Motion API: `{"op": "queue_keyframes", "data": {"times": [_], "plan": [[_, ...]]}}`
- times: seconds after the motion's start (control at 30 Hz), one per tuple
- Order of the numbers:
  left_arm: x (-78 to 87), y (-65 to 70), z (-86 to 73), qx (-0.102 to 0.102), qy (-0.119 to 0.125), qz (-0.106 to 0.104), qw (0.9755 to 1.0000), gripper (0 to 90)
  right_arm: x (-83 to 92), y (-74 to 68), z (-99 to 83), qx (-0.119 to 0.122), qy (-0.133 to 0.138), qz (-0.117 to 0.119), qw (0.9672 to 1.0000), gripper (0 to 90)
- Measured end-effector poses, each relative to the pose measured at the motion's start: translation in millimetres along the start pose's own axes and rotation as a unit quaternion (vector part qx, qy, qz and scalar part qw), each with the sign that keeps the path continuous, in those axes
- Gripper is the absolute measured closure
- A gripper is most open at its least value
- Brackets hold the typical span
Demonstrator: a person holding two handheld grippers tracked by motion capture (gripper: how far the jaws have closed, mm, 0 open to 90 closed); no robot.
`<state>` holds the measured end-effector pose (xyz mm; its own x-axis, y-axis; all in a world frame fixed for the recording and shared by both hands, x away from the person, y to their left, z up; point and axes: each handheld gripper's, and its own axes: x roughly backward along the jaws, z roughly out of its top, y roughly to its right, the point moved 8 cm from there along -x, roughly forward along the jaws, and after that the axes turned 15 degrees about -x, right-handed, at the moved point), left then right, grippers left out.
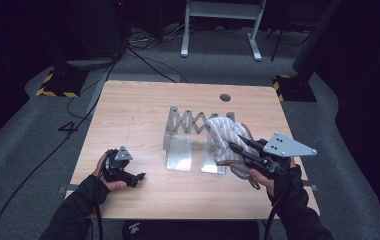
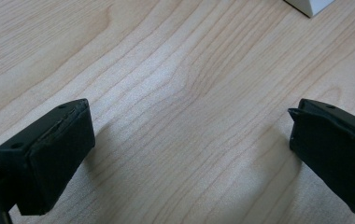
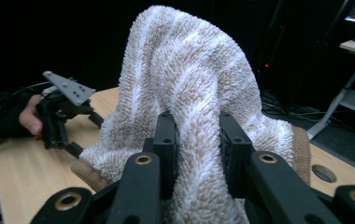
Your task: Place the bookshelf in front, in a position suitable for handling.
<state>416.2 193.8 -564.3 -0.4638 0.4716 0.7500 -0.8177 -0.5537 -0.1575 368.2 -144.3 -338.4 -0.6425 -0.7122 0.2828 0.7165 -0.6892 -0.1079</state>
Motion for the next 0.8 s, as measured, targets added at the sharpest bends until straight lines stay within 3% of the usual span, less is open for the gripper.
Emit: {"op": "queue_keyframes", "data": {"times": [0.13, 0.17, 0.23, 0.3, 0.47, 0.5, 0.73, 0.8], "plan": [[-0.1, 0.0, 0.1, 0.0, 0.001, 0.0, 1.0, 0.4, -11.7, -11.0, -3.8, 0.014, -0.017, -0.003, 0.9998, 72.9], [-0.2, 0.3, 0.1, 0.001, 0.001, -0.001, 1.0, 0.4, -25.3, -10.2, -12.3, 0.022, -0.035, -0.024, 0.9988, 72.8], [-0.1, 0.3, 0.1, 0.001, 0.001, -0.001, 1.0, 0.4, -41.4, -2.0, -24.7, 0.034, -0.058, -0.058, 0.9961, 72.8], [-0.1, 0.3, 0.1, 0.001, 0.001, -0.001, 1.0, 0.4, -55.1, 10.1, -39.3, 0.025, -0.077, -0.082, 0.9933, 72.7], [0.1, 0.0, 0.0, -0.001, 0.0, -0.001, 1.0, 0.4, -68.9, 28.2, -65.0, -0.002, -0.097, -0.109, 0.9894, 72.5], [-0.6, 0.2, 0.6, -0.001, 0.001, -0.004, 1.0, 0.2, -74.3, 33.8, -75.1, -0.004, -0.106, -0.125, 0.9865, 72.3], [-0.9, 0.1, 1.3, -0.003, 0.0, -0.003, 1.0, 0.5, -86.4, 47.7, -95.3, -0.004, -0.096, -0.153, 0.9834, 72.2], [-0.9, 0.1, 1.3, -0.003, 0.0, -0.003, 1.0, 0.4, -86.6, 50.7, -98.3, -0.012, -0.088, -0.153, 0.9842, 72.2]]}}
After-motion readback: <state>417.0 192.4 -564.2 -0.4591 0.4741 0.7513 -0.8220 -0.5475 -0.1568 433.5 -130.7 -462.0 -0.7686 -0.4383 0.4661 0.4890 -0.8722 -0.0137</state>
